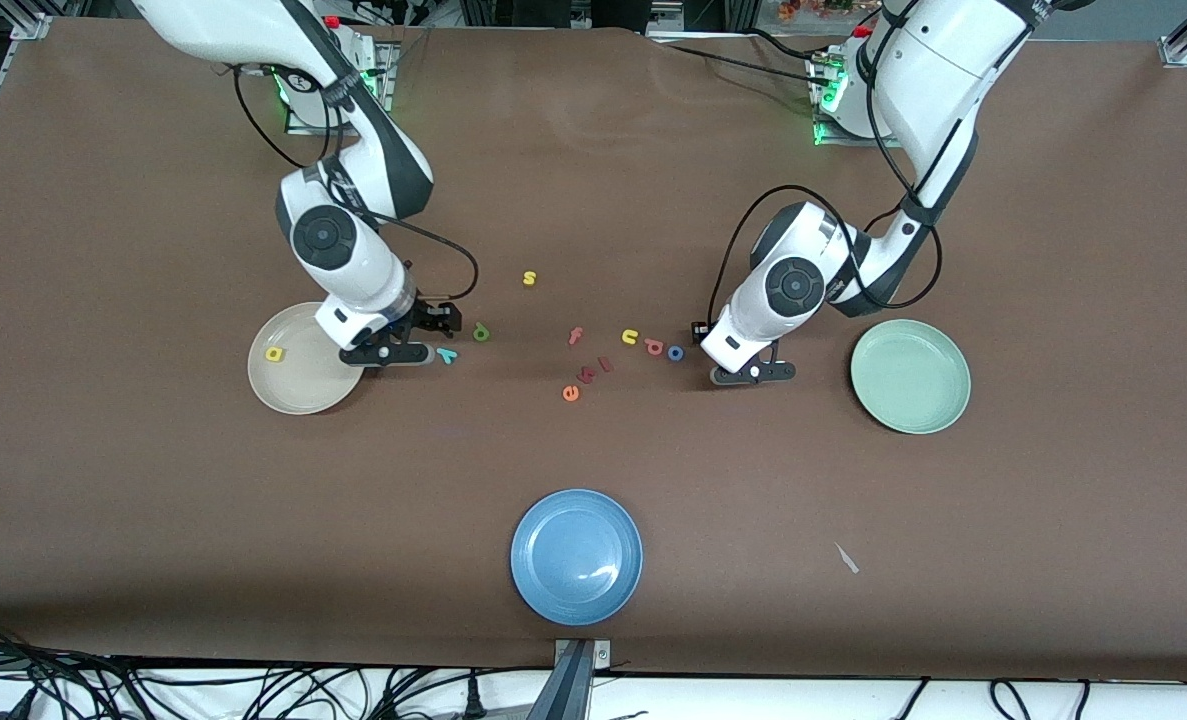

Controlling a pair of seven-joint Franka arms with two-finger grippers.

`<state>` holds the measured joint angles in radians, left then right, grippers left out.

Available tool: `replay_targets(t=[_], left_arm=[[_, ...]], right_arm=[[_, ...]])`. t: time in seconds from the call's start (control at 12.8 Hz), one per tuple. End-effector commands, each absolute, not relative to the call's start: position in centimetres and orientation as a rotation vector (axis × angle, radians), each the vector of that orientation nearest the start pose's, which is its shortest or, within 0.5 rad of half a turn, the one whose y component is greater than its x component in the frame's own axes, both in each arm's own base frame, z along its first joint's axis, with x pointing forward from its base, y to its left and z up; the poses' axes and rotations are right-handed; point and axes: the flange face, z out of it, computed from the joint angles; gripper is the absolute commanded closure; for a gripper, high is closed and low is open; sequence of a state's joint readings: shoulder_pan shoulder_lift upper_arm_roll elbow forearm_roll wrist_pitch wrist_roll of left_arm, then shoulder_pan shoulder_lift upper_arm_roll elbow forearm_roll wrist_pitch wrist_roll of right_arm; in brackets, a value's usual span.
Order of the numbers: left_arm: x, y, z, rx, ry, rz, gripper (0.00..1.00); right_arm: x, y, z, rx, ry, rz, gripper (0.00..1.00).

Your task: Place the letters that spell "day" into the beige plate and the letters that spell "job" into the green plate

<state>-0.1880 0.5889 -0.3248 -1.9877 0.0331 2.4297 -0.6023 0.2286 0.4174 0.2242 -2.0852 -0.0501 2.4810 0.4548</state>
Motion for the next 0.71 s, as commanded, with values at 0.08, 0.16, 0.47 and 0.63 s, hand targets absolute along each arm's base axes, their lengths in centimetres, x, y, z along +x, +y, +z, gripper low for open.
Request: replay_targets(t=[0.08, 0.16, 0.47, 0.63], left_arm=[[51.7, -29.3, 16.7, -3.212, -0.189, 0.298, 0.73], [51.7, -29.2, 16.7, -3.209, -0.191, 0.301, 0.87], [52.7, -29.0, 19.3, -3.212, -0.193, 0.266, 1.0], [54.4, -27.2, 24.7, -3.167, -0.187, 0.299, 1.0]], right_arm=[[53.2, 25.8, 20.8, -3.078, -0.012, 0.045, 0.15], [53.2, 25.9, 20.3, -3.073, -0.015, 0.035, 0.15], [52.7, 27.1, 18.2, -3.055, -0.043, 0.013, 0.16], [52.3, 27.1, 17.7, -3.055, -0.047, 0.016, 0.16]])
